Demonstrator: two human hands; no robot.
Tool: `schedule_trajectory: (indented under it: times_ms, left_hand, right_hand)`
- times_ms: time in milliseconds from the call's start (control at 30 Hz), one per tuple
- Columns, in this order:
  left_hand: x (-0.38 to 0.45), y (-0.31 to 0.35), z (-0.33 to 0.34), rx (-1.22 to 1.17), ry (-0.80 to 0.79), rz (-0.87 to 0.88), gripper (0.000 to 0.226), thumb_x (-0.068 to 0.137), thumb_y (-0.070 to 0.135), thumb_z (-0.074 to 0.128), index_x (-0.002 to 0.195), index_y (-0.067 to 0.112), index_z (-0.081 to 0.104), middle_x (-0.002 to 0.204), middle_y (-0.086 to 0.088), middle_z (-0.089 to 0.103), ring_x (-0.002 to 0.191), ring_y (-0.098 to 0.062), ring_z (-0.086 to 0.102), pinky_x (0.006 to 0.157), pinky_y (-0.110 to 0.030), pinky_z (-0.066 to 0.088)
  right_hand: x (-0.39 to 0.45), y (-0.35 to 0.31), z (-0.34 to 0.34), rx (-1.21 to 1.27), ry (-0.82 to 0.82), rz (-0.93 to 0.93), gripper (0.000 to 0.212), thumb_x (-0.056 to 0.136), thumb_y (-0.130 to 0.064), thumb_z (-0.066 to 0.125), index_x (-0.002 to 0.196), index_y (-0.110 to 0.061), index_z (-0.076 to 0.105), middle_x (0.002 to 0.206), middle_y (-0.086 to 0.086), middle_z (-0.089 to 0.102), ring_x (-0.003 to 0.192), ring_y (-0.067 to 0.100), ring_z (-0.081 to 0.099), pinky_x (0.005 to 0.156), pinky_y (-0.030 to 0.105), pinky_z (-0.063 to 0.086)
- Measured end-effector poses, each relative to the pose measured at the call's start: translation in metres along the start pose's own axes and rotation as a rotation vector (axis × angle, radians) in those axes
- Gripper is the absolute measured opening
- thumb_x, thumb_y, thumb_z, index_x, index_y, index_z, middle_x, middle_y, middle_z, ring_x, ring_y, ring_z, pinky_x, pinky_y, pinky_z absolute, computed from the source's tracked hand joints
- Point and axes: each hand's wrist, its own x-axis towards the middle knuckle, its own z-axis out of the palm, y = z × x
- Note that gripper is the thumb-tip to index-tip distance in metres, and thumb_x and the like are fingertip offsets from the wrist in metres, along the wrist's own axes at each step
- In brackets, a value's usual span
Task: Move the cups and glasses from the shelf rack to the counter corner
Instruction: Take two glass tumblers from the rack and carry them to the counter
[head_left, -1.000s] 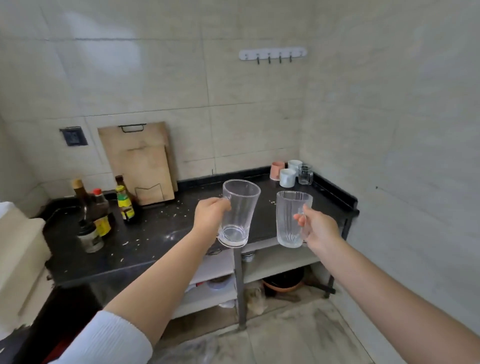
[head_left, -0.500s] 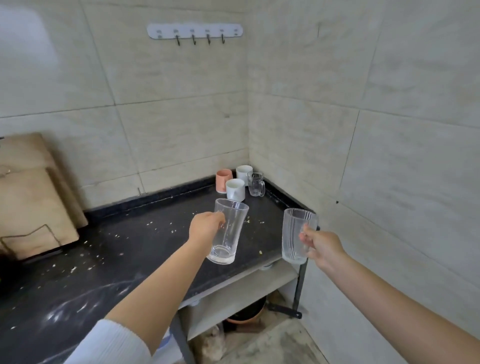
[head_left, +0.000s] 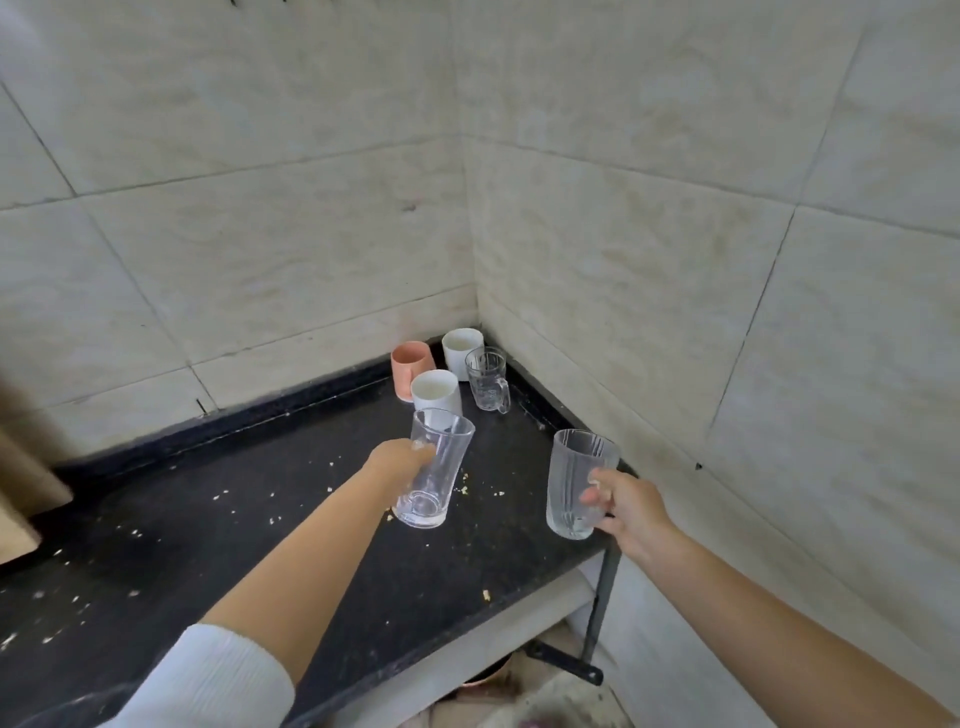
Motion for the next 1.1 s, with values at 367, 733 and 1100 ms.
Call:
schedule_trajectory:
  times_ms: [367,733,1100]
  left_hand:
    - [0.124,0.01,0.025,-0.367,-0.099,-0.177,0.011,0.092,0.016,0.053,0.095,0.005,0.056,0.086,-0.012,0.057,0.064,-0.018,0.063,0.06,-0.03,0.054]
    - [0.181,-0.014,0.07,-0.386,-0.046,-0.022,0.031,0.089,0.019,0.058,0.062,0.012,0.045,0.071,-0.005,0.043,0.073,-0.015,0.046,0.074,-0.021,0.05]
    - [0.187,-0.019,0.082,-0.319,-0.05,0.005,0.02,0.09,0.025,0.055,0.08,0.009,0.048,0.078,-0.008,0.045,0.073,-0.016,0.041,0.061,-0.022,0.034]
  right_hand:
    - [0.137,-0.02,0.076,-0.099,-0.007,0.117,0.027,0.086,-0.013,0.057,0.061,-0.005,0.056,0.068,0.015,0.059,0.099,0.031,0.062,0.092,0.035,0.044]
    - [0.191,-0.009,0.091,-0.363,-0.1,-0.104,0.038,0.085,-0.008,0.057,0.047,-0.011,0.054,0.06,0.003,0.061,0.064,0.013,0.056,0.077,0.031,0.041]
    - [0.209,-0.006,0.091,-0.509,-0.186,-0.143,0.032,0.091,-0.017,0.05,0.061,-0.01,0.06,0.068,0.005,0.058,0.078,0.022,0.054,0.069,0.025,0.041]
